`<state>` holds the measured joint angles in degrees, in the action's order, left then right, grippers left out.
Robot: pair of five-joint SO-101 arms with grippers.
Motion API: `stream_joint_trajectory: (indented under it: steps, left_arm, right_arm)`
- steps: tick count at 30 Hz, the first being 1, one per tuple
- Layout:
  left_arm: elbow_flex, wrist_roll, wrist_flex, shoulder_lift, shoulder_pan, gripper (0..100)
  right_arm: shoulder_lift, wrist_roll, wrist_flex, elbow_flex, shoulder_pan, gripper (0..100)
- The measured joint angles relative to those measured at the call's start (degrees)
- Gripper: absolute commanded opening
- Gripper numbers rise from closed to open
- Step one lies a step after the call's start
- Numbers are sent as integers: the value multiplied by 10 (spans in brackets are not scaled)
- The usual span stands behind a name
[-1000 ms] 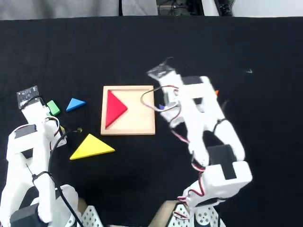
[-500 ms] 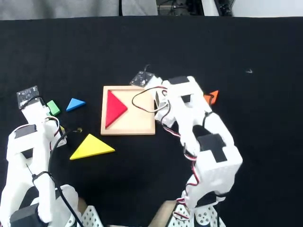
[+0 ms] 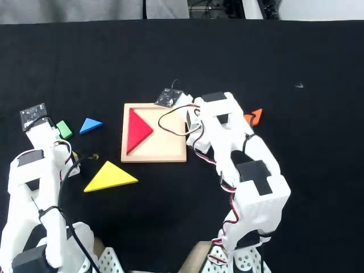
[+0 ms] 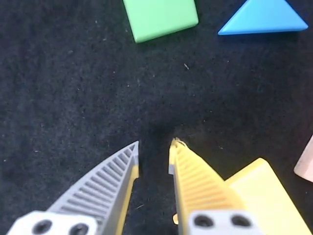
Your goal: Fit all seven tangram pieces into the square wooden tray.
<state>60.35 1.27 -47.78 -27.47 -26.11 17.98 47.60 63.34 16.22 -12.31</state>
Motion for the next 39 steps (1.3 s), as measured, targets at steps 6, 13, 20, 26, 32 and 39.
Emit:
stream_joint_trajectory:
  steps: [6,13,20,26,32,39]
  left_arm:
    - [0,0,0,0,0,118]
    - [0,0,0,0,0,117]
    - [0,0,0,0,0,117]
    - [0,0,0,0,0,116]
    - [0,0,0,0,0,116]
    - [0,0,0,0,0,116]
  right_arm:
    - [-11,0,-1,1,0,223]
    - [-90,-14,21,35,-3,223]
    - [-101,-17,-34,99,-25,223]
    - [-85,-17,-51,94,-25,223]
    - [-25,-18,-46,45,-24,220]
    - [-22,-18,-39,42,-25,219]
